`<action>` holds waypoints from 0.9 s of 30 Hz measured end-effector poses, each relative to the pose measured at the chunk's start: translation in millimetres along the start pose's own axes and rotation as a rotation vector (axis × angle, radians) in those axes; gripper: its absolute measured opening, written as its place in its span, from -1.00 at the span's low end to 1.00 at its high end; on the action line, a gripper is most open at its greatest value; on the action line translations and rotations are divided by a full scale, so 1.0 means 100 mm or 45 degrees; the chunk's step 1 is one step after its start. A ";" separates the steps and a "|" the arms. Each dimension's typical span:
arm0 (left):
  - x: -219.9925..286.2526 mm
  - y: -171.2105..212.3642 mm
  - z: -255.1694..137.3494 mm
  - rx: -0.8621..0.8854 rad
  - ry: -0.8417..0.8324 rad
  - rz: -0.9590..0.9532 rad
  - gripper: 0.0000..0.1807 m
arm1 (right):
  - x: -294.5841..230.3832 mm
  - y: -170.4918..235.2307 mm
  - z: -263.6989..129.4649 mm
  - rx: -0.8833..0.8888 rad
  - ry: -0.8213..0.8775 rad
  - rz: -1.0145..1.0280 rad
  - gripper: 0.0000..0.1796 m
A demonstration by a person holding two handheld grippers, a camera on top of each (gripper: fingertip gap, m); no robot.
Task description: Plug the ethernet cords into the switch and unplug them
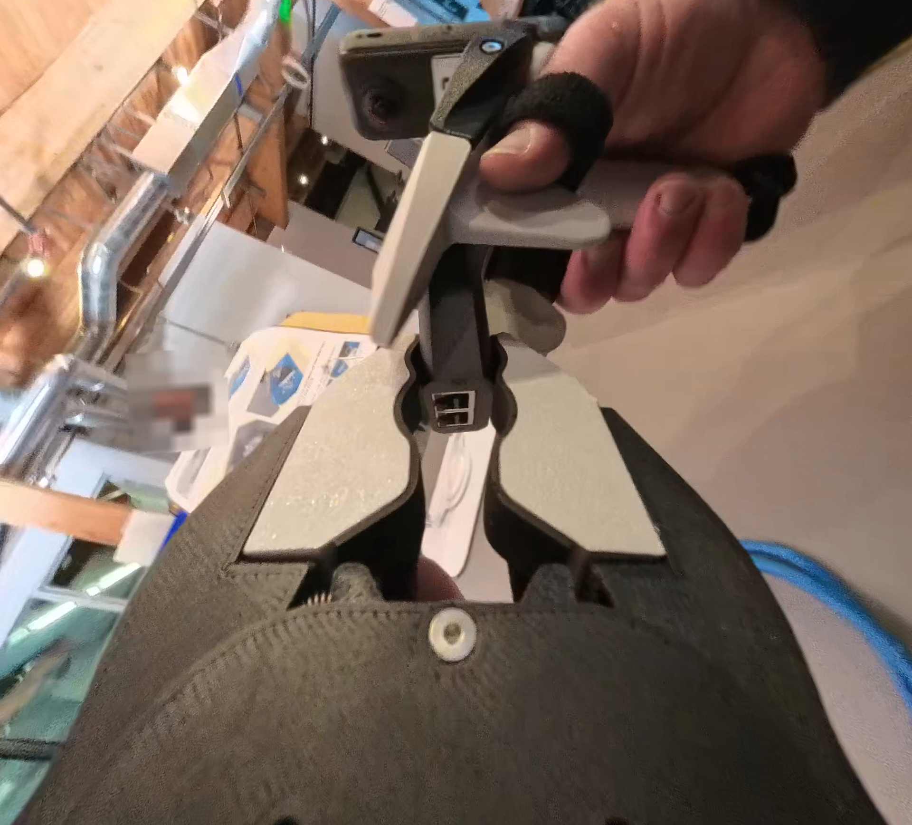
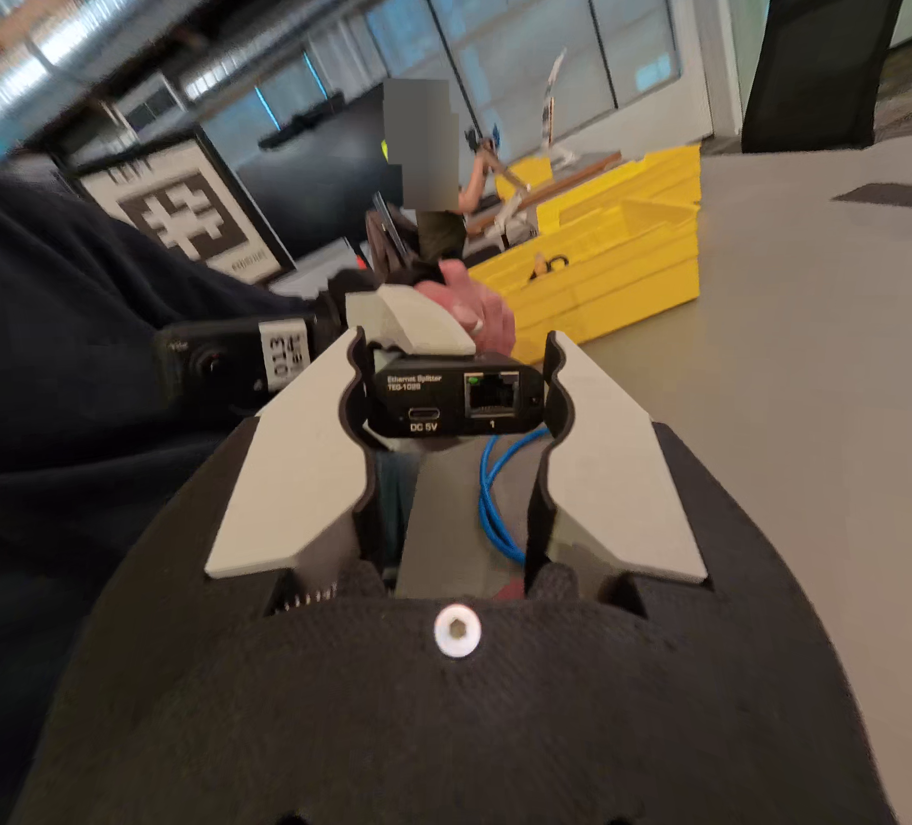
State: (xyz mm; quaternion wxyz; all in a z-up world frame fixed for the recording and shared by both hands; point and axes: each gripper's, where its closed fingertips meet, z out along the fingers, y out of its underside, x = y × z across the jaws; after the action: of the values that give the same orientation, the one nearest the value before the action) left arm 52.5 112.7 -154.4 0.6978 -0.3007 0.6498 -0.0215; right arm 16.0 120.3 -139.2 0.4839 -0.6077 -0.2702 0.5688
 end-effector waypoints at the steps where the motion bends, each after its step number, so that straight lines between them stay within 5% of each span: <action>1: -0.03 0.00 -0.02 0.008 0.019 0.032 -0.74 | -0.01 0.05 0.01 -0.070 0.018 -0.037 -0.20; 10: -0.12 -0.09 -0.11 0.093 0.275 0.171 -0.74 | -0.11 0.20 0.10 -0.345 0.003 -0.181 -0.20; 23: -0.12 -0.05 -0.11 0.075 0.247 0.197 -0.73 | -0.09 0.03 0.09 -0.136 0.055 -0.196 -0.23; 27: -0.21 0.01 -0.12 0.041 0.239 0.134 -0.46 | -0.02 -0.08 0.00 -0.054 0.086 -0.186 -0.24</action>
State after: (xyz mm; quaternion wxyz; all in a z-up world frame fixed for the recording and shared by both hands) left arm 38.3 117.7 -136.0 0.6387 -0.2516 0.7267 -0.0234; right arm 17.7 121.2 -130.8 0.5201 -0.6154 -0.3093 0.5052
